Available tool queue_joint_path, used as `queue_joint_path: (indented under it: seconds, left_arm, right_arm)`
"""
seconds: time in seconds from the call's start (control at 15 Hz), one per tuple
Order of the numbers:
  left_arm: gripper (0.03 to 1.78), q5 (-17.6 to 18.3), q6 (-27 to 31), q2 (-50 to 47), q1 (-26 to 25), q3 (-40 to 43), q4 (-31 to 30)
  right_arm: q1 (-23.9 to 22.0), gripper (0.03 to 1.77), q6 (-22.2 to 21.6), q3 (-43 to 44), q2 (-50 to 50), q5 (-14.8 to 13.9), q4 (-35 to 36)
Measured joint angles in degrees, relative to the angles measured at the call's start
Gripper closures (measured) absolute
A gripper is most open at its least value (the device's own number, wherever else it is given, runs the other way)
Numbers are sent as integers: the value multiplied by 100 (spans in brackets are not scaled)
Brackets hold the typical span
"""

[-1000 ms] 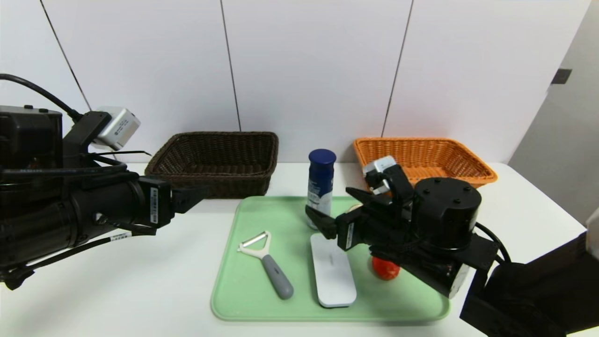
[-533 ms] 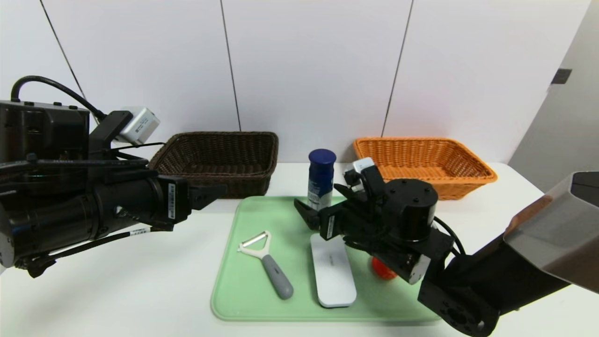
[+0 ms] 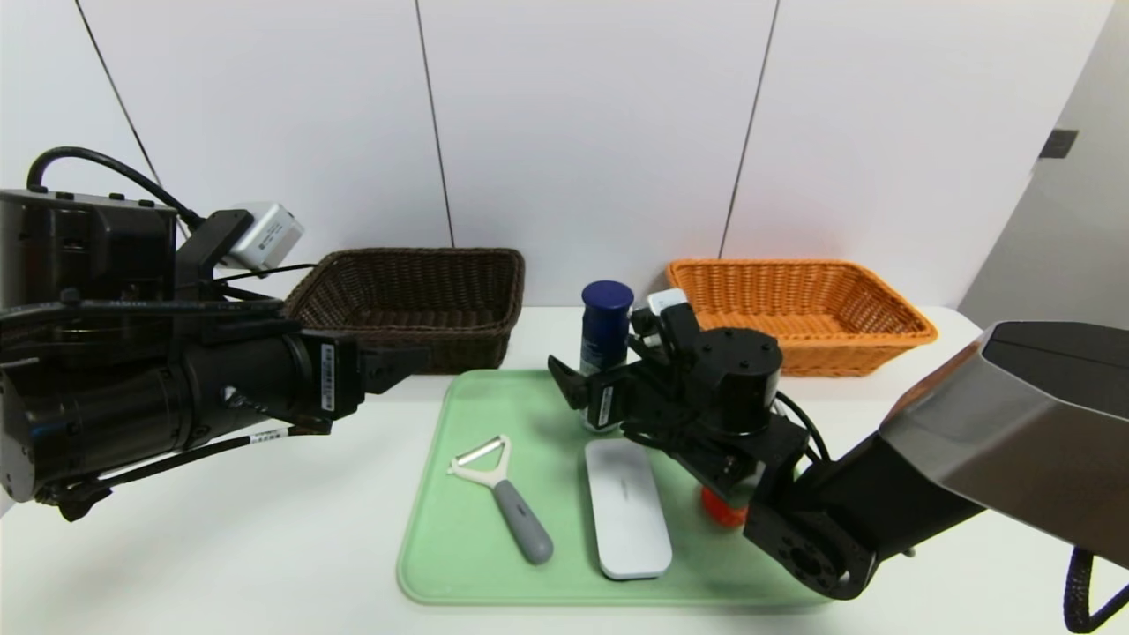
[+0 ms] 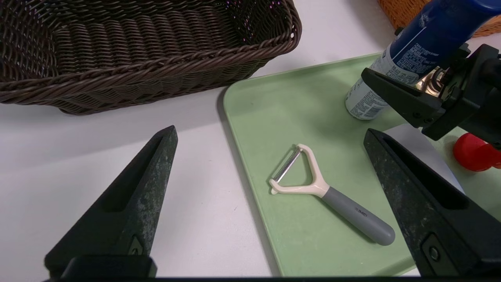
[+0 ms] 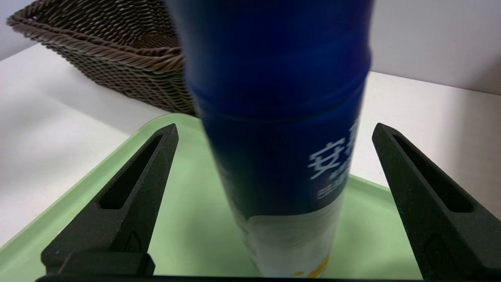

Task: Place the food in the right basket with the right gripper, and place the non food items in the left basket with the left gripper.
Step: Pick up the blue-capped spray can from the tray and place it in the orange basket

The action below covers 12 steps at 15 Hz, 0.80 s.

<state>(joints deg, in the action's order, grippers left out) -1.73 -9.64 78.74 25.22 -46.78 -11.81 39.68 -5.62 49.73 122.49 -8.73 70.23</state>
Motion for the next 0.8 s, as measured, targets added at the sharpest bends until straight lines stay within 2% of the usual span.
queue_joint_path:
  seconds: [0.27, 0.33, 0.6, 0.73, 0.8]
  left_arm:
    - [12, -2, -77, 0, 38, 0, 2]
    - [12, 0, -83, 0, 51, 0, 2]
    - [12, -9, -83, 0, 82, 17, 2]
    - [12, -9, -90, 0, 88, 45, 2]
    - [12, -11, -110, 0, 88, 63, 2]
  right_arm:
    - [-107, 9, 6, 96, 72, 0, 2]
    - [-126, 16, 13, 99, 77, 0, 2]
    - [-132, 79, 11, 116, 105, 7, 94]
    - [-134, 96, 2, 118, 118, 0, 138]
    - [-132, 99, 6, 123, 116, -9, 149]
